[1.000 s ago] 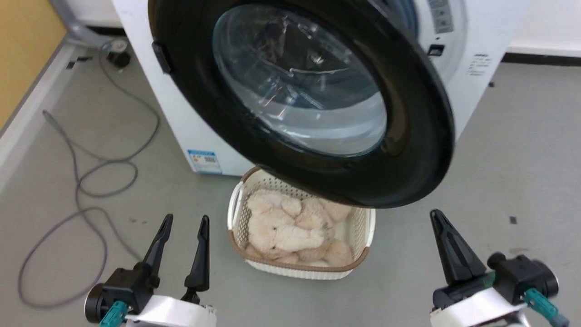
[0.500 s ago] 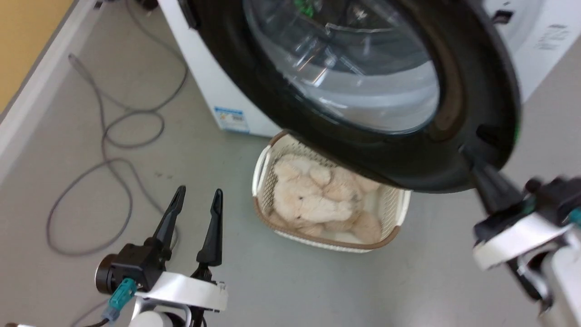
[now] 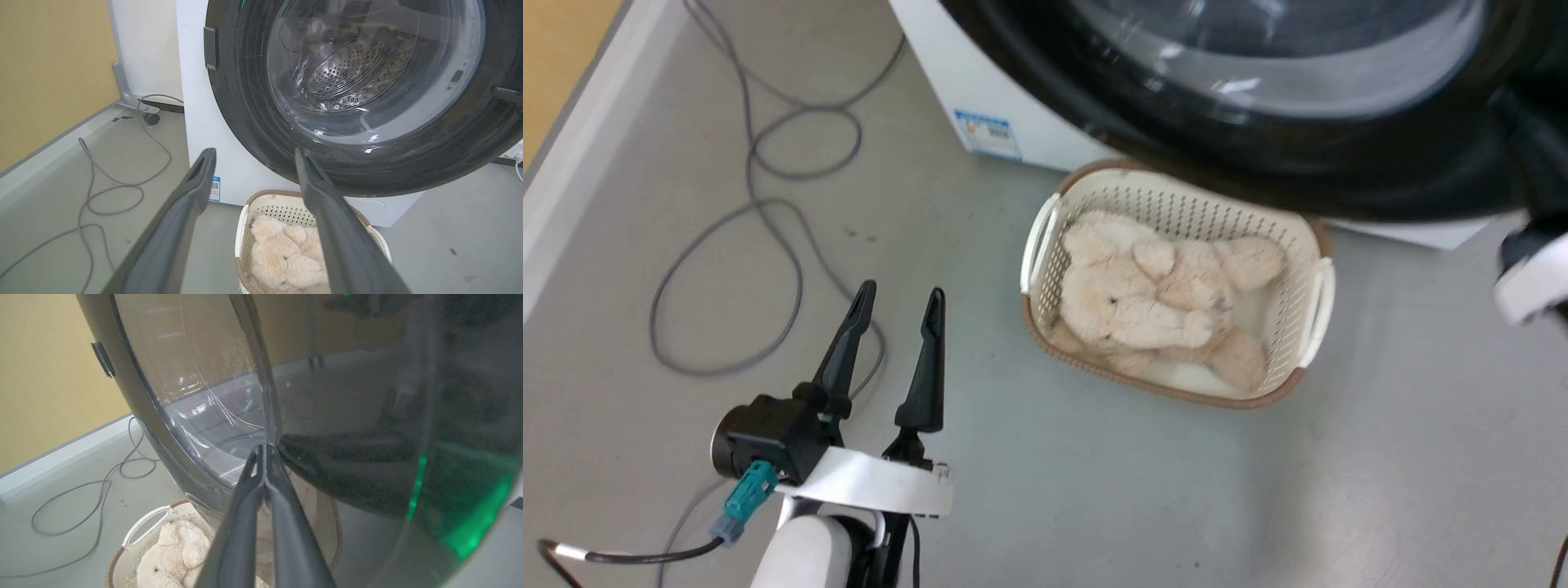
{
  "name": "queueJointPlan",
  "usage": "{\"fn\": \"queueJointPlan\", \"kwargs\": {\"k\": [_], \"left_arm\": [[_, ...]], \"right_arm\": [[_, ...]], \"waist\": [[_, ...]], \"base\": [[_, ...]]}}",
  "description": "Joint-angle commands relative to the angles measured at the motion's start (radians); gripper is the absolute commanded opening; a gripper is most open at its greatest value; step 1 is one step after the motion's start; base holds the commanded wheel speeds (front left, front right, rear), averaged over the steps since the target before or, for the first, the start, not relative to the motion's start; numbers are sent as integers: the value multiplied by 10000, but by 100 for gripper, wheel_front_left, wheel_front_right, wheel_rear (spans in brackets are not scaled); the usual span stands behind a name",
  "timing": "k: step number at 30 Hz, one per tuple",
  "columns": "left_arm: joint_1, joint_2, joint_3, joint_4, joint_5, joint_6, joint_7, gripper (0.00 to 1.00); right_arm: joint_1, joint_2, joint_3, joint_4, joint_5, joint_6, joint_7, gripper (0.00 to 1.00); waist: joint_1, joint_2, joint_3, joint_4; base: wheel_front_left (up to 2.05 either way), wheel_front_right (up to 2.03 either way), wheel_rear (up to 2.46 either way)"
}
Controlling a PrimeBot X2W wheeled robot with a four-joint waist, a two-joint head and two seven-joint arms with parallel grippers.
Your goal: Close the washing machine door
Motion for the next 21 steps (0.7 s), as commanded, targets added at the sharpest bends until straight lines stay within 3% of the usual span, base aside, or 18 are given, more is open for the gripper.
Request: {"fn": "queueJointPlan", "kwargs": {"k": [1,10,21], "left_arm": [[-183,-15,-33,-48,-46,50,-43,100],[-447,-15,-271,-109,-230,199,-43,100],[-468,-16,-286,-44,-295,351,-43,100]], "right_arm": [[-358,-143,-111,141,85,-19,81,0],[-2122,-239,-880,1352,22,-19,791,0],[-2711,382,-1516,2258,-910,-19,722,0]], "waist": [[-1,0,248,164],[-1,0,700,430],[-1,0,581,392]], "base": [[0,0,0],[0,0,0],[0,0,0]]}}
